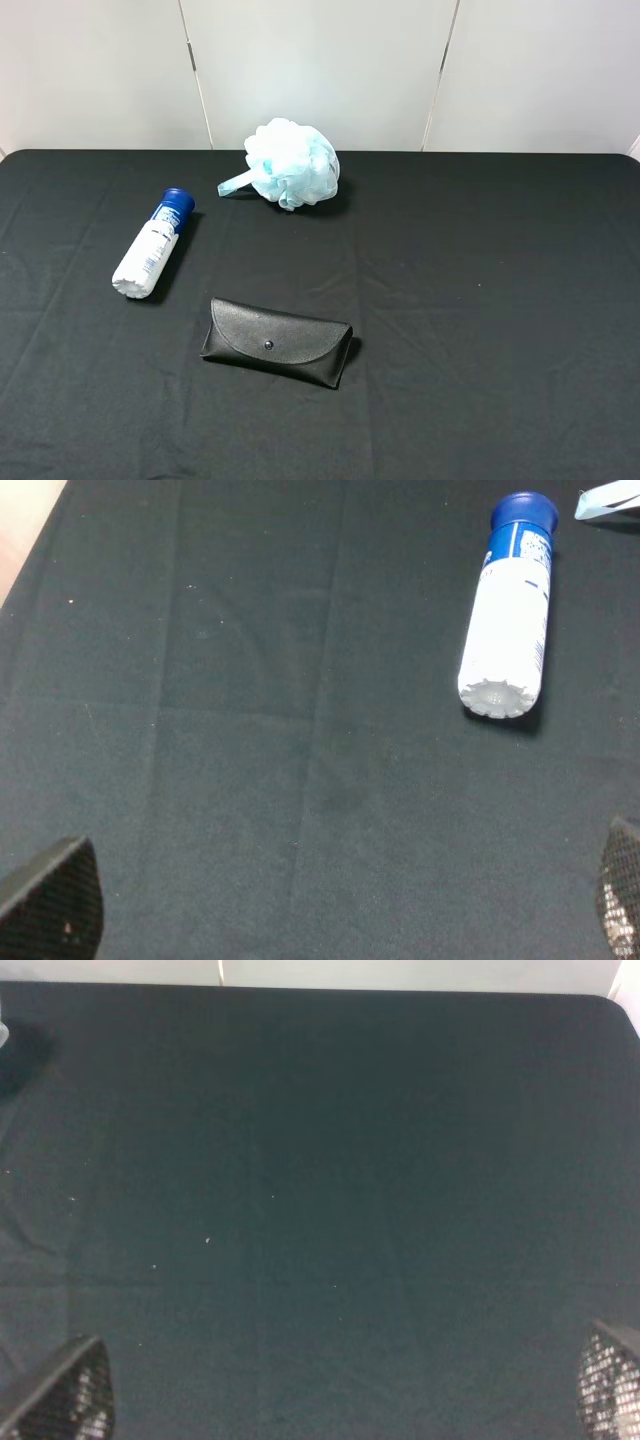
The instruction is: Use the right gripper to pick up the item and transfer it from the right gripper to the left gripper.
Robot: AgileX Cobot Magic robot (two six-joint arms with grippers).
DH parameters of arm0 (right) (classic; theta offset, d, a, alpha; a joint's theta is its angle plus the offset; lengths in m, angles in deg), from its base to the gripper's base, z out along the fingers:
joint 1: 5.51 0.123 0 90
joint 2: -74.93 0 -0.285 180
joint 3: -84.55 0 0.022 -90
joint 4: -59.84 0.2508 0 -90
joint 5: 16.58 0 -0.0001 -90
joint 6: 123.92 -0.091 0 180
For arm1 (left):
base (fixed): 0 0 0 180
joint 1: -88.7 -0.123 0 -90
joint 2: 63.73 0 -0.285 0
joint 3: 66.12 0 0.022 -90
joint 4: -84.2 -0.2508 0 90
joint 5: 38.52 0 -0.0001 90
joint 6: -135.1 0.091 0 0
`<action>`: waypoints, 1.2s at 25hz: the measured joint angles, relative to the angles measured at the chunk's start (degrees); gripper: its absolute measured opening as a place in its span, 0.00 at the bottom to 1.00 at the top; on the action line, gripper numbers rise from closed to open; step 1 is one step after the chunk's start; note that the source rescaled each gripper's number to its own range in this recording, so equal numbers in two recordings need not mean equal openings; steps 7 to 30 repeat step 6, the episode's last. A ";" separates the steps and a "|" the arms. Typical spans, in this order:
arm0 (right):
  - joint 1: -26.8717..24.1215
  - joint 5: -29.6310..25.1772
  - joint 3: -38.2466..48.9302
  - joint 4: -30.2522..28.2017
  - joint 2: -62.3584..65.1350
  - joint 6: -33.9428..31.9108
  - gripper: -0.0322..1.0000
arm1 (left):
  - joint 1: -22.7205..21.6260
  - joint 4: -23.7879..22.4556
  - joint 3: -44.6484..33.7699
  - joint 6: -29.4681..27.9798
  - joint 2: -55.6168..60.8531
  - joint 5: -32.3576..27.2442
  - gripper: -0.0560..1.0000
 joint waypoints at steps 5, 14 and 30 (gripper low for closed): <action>0.00 0.00 0.00 0.00 0.00 0.00 1.00 | 0.00 0.00 0.00 0.00 0.00 0.00 0.97; 0.00 0.00 0.00 0.00 0.00 0.00 1.00 | 0.00 0.00 0.00 0.00 0.00 0.00 0.97; 0.00 0.00 0.00 0.00 0.00 0.00 1.00 | 0.00 0.00 0.00 0.00 0.00 0.00 0.97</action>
